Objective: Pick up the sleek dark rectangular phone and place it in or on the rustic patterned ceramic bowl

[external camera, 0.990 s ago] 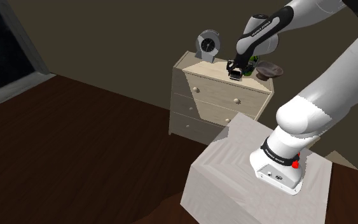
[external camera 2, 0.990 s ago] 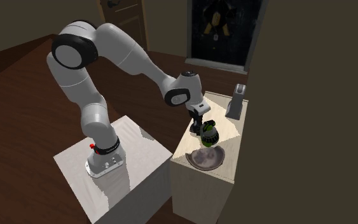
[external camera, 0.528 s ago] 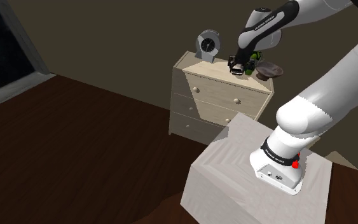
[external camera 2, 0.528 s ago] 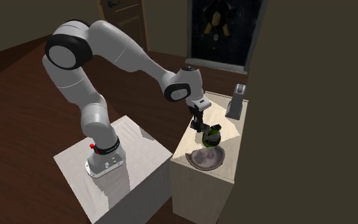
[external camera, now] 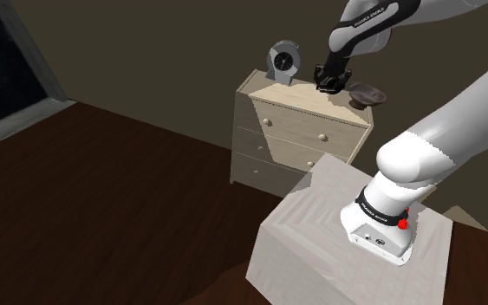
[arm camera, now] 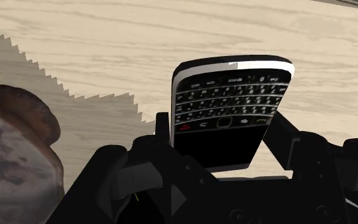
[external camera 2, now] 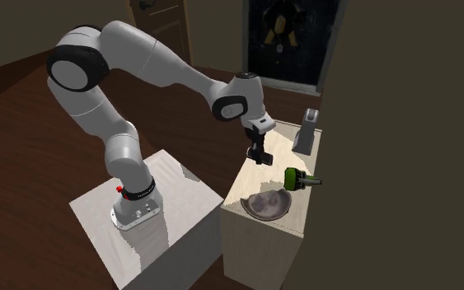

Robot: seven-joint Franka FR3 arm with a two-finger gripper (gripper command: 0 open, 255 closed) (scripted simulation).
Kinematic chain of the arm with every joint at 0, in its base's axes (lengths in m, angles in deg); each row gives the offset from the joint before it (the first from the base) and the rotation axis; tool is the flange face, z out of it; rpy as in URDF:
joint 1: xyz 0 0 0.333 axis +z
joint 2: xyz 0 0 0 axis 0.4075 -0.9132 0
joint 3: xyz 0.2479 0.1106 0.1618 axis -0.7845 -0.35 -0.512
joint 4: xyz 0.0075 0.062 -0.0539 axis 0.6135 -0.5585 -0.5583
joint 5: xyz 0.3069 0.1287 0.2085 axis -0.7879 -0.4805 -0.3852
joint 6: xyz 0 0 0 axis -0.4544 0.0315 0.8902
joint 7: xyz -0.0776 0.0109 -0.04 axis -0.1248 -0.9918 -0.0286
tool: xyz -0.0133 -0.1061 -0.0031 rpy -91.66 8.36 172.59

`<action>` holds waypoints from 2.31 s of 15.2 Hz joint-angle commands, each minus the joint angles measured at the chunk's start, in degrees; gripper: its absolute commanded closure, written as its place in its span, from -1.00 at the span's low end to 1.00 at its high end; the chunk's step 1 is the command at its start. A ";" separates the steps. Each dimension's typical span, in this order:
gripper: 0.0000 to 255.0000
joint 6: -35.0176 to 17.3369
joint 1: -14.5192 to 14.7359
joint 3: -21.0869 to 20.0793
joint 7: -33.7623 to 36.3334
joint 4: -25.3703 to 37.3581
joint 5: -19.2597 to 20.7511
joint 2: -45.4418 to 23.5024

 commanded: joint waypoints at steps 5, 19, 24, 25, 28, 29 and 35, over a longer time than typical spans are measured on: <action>1.00 5.00 0.12 -0.37 -0.32 2.43 -0.20 2.57; 1.00 16.16 0.43 -1.16 -1.29 9.87 -0.90 6.33; 1.00 15.91 -2.18 3.85 -8.52 9.43 -0.38 7.52; 1.00 15.88 -2.68 4.88 -10.01 9.53 -0.32 7.57; 1.00 15.79 -4.07 8.05 -14.57 10.25 -0.30 7.36; 1.00 15.77 -4.51 9.12 -16.12 10.61 -0.36 7.15; 1.00 14.15 -6.14 14.01 -22.87 11.63 -1.08 5.21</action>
